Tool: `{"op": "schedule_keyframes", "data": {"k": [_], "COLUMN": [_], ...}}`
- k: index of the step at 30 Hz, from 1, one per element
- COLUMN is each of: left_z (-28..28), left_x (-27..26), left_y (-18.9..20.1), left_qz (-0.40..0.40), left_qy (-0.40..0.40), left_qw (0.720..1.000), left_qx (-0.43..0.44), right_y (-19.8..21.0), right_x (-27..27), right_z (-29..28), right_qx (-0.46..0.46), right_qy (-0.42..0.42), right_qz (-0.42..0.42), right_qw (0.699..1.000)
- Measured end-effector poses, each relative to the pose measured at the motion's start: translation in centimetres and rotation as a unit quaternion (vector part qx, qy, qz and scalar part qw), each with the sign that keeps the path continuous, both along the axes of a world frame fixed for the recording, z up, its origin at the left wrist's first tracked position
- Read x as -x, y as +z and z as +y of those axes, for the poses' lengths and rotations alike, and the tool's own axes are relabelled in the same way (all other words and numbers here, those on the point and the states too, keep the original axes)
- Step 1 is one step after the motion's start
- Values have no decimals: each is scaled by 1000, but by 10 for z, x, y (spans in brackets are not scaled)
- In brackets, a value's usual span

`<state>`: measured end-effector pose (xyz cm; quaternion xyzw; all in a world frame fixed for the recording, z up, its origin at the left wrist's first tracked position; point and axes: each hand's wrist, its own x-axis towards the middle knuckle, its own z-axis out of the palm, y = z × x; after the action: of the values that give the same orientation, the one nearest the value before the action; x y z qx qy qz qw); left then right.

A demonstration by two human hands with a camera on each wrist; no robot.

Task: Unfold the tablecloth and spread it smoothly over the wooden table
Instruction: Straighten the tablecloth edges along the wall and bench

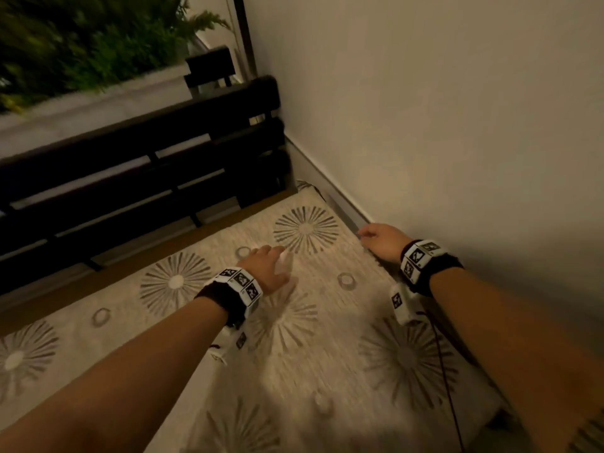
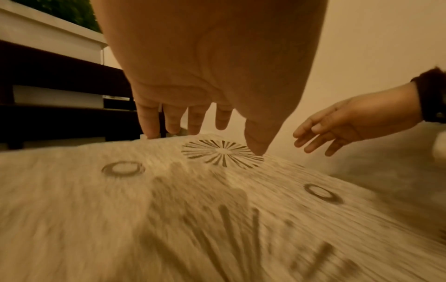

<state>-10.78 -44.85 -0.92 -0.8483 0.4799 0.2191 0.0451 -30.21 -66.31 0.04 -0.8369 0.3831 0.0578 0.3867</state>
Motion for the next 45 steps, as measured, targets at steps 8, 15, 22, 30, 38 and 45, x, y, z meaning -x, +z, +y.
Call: {"op": "schedule_keyframes", "data": {"k": [8, 15, 22, 30, 38, 45], "left_z": [-157, -284, -318, -317, -287, -254], "left_x": [-92, -140, -142, -166, -171, -153], "left_y": [32, 22, -37, -21, 69, 84], "left_qz": [-59, -200, -259, -153, 36, 163], "left_qy": [-76, -225, -280, -191, -94, -89], "left_qw": [995, 947, 894, 961, 993, 979], "left_qx": [-16, -112, -236, -127, 61, 83], "right_y": [-50, -60, -62, -70, -53, -45], "right_x": [-47, -68, -76, -75, -72, -104], "right_z": [-26, -25, -22, -20, -57, -68], "right_qx": [24, 2, 22, 34, -17, 49], "right_qy": [115, 120, 110, 114, 91, -175], "right_qz": [94, 147, 172, 164, 31, -227], "right_qw": [989, 982, 979, 979, 995, 957]}}
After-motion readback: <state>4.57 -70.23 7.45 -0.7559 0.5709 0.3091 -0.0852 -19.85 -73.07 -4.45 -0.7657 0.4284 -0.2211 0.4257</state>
